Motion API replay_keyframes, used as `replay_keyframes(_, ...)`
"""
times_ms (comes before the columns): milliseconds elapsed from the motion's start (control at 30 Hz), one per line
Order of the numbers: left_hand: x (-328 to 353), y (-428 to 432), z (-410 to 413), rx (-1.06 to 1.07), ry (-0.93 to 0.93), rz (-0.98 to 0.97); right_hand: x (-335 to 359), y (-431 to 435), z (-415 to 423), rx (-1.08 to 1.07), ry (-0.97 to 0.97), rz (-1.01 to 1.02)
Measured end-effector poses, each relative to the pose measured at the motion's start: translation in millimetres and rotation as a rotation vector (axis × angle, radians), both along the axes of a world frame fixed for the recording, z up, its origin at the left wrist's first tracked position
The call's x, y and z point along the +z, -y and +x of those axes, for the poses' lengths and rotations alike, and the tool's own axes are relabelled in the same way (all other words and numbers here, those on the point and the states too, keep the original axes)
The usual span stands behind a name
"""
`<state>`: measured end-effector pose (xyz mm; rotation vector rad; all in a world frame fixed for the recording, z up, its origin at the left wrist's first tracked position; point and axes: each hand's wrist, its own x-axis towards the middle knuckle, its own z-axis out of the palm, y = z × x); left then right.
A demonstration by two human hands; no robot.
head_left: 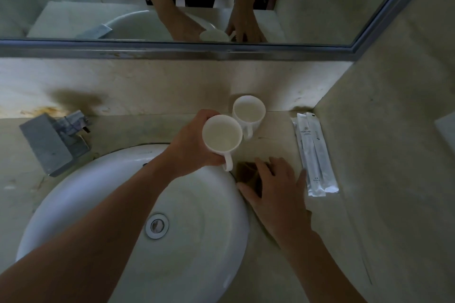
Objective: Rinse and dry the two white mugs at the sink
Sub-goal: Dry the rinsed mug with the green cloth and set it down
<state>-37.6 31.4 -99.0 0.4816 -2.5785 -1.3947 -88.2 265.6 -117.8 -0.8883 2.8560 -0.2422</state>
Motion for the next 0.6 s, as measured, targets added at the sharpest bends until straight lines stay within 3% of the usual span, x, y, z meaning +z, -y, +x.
replay_keyframes(67, -3, 4, -3, 0.003, 0.012, 0.005, 6, 12, -1, -0.004, 0.046, -0.282)
replay_keyframes(133, -6, 8, -5, 0.015, 0.014, 0.014, 19, 31, 0, -0.051, 0.274, -0.544)
replay_keyframes(333, -11, 28, -10, 0.039, 0.046, -0.001, 28, 66, -9, -0.18, 0.77, -0.707)
replay_keyframes(600, -26, 41, -25, 0.036, 0.066, -0.088, 3, 94, -12, -0.184, 0.614, -0.633)
